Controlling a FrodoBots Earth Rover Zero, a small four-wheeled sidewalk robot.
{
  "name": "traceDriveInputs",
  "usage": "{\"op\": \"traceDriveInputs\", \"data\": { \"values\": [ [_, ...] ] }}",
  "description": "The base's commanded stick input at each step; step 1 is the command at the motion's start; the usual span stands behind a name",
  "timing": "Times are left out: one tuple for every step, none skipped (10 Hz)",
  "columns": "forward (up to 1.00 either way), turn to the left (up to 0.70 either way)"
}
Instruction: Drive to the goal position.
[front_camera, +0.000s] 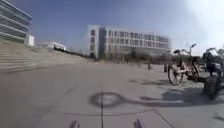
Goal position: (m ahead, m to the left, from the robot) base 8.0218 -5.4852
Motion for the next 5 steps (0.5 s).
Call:
{"op": "traceDriveInputs", "data": {
  "values": [
    [1.00, -0.11],
    [1.00, -0.08],
    [1.00, -0.16],
    [1.00, -0.27],
    [1.00, -0.33]
  ]
}}
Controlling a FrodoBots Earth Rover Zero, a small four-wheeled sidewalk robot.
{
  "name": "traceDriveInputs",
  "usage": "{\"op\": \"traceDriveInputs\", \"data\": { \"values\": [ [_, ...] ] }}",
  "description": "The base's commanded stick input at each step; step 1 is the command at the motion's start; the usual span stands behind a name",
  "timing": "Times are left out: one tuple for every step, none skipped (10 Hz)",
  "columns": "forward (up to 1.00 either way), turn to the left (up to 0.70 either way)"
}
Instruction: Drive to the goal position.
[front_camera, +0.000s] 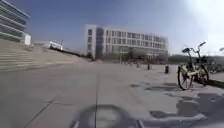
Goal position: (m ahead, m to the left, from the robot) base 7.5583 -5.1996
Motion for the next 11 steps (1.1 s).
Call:
{"op": "traceDriveInputs", "data": {
  "values": [
    [1.00, -0.36],
    [1.00, -0.01],
    [1.00, 0.00],
    [1.00, 0.00],
    [1.00, 0.00],
    [1.00, 0.00],
    [1.00, 0.02],
    [1.00, -0.27],
    [1.00, -0.27],
    [1.00, -0.29],
    [1.00, -0.34]
  ]
}}
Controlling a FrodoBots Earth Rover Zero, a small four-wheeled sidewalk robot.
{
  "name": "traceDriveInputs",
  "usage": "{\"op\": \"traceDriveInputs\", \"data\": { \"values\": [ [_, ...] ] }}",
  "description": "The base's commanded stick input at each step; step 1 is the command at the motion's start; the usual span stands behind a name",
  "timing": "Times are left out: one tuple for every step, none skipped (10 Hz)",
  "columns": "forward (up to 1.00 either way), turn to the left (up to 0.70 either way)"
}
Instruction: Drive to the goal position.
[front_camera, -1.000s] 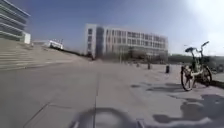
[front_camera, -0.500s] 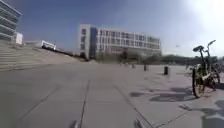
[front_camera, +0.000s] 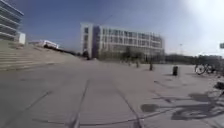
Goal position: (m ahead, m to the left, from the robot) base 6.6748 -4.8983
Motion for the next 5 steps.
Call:
{"op": "traceDriveInputs", "data": {
  "values": [
    [1.00, -0.23],
    [1.00, -0.31],
    [1.00, -0.39],
    [1.00, -0.28],
    [1.00, -0.11]
  ]
}}
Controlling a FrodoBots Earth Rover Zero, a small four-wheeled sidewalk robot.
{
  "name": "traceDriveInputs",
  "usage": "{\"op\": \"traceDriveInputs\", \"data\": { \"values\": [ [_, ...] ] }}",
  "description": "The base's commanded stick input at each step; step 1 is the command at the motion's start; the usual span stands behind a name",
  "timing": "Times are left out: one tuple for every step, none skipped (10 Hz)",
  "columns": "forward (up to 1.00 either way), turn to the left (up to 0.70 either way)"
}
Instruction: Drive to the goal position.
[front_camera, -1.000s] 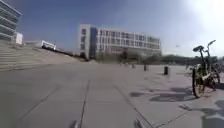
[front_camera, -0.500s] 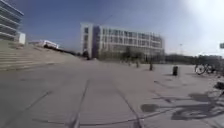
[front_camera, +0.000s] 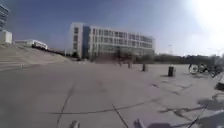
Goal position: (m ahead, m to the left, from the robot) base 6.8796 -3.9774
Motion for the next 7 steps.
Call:
{"op": "traceDriveInputs", "data": {
  "values": [
    [1.00, -0.39],
    [1.00, -0.40],
    [1.00, -0.35],
    [1.00, -0.36],
    [1.00, -0.39],
    [1.00, -0.35],
    [1.00, -0.33]
  ]
}}
